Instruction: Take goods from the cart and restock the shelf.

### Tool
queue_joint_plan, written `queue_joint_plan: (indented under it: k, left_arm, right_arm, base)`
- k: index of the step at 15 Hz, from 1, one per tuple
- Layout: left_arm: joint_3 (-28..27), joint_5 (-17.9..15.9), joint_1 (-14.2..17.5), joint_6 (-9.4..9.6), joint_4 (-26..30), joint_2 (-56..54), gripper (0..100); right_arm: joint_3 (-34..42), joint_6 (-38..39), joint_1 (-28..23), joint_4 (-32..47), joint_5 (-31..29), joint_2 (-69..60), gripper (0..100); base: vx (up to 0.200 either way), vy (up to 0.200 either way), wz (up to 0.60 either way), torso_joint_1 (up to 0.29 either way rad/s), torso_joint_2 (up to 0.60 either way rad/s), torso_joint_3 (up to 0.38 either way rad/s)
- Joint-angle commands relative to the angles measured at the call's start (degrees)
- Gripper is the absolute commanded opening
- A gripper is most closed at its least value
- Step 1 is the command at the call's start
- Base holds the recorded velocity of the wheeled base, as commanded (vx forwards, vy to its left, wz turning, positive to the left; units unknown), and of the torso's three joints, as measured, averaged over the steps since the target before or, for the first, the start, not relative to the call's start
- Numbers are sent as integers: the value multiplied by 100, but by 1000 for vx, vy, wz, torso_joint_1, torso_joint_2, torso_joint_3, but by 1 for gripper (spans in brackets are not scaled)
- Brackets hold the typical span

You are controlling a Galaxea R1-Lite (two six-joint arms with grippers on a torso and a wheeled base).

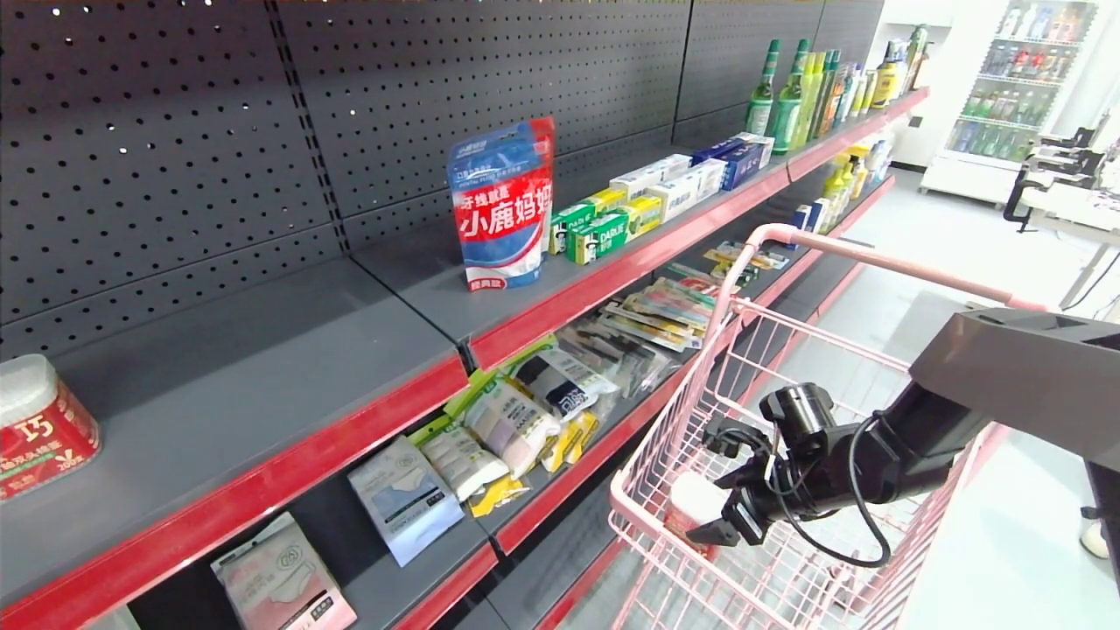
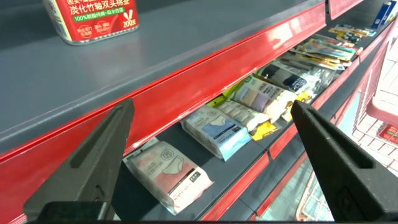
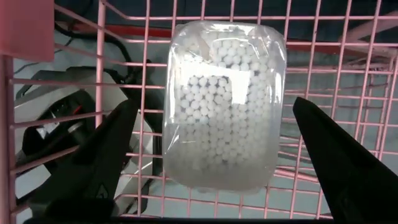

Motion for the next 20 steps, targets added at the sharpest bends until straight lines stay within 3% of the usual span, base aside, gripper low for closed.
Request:
queue_joint_plan:
  k: [1,15,16,20]
  left_arm:
    - [0,1,4,9,0,-1,100]
    - [0,1,4,0,0,-1,100]
    - [0,1,4,0,0,-1,100]
    - [0,1,4,0,0,-1,100]
  right_arm:
    - [-101,6,18,9,-8,160,100]
    - [-479,6,176,-8,-228,573,100]
    - [-479,6,176,-8,-228,573,0]
    - [-400,85,123,-70,-246,512,0]
  base:
    - [0,0,0,0,0,0]
    - [0,0,0,0,0,0]
    - [0,0,0,0,0,0]
    - [0,0,0,0,0,0]
